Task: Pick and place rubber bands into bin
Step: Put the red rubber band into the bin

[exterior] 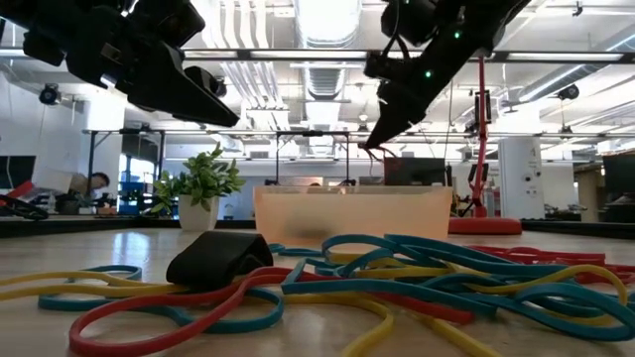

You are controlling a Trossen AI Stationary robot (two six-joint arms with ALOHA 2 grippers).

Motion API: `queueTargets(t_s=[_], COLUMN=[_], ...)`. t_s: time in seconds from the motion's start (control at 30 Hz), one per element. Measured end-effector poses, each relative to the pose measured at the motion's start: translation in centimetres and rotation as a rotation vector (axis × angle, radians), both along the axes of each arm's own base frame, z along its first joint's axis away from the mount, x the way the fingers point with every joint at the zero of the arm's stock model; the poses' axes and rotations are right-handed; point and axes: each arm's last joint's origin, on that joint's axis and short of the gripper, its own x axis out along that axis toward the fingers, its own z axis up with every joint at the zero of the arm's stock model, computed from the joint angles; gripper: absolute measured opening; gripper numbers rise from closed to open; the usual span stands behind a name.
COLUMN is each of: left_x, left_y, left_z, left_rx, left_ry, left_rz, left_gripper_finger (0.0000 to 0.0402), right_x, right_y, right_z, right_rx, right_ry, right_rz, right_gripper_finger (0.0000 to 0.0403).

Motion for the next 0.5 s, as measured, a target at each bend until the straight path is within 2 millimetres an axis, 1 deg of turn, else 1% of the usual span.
queueTargets(t_s=[0.13,0.27,0.37,0.5], left_x=[0.0,0.0,0.0,0.0], left_y=[0.0,0.0,0.0,0.0], left_z=[0.0,0.0,0.0,0.0], left_rx=[0.0,0.0,-0.001,-0.002], left_ry=[-0.002,-0.001,-0.005,-0.011], left_rz=[0.001,0.001,0.002,0.002], left_gripper_finger=[0.0137,0.0137,0.0137,0.0137], right_x=[-0.4,-0.7,-0.9,-1.1], right_y=[-1.1,-1.4,-1.4,-1.3], right_z=[-0.2,-0.6,-1.1,-1.5], right_rx=[0.038,0.059,0.064,0.068], right_ry=[-0.015,-0.007,0.008,0.023], right_rz=[-0.071,-0.063,-0.059,-0.059], right_gripper_finger=[0.0008,0.0014,0.0036,0.0081])
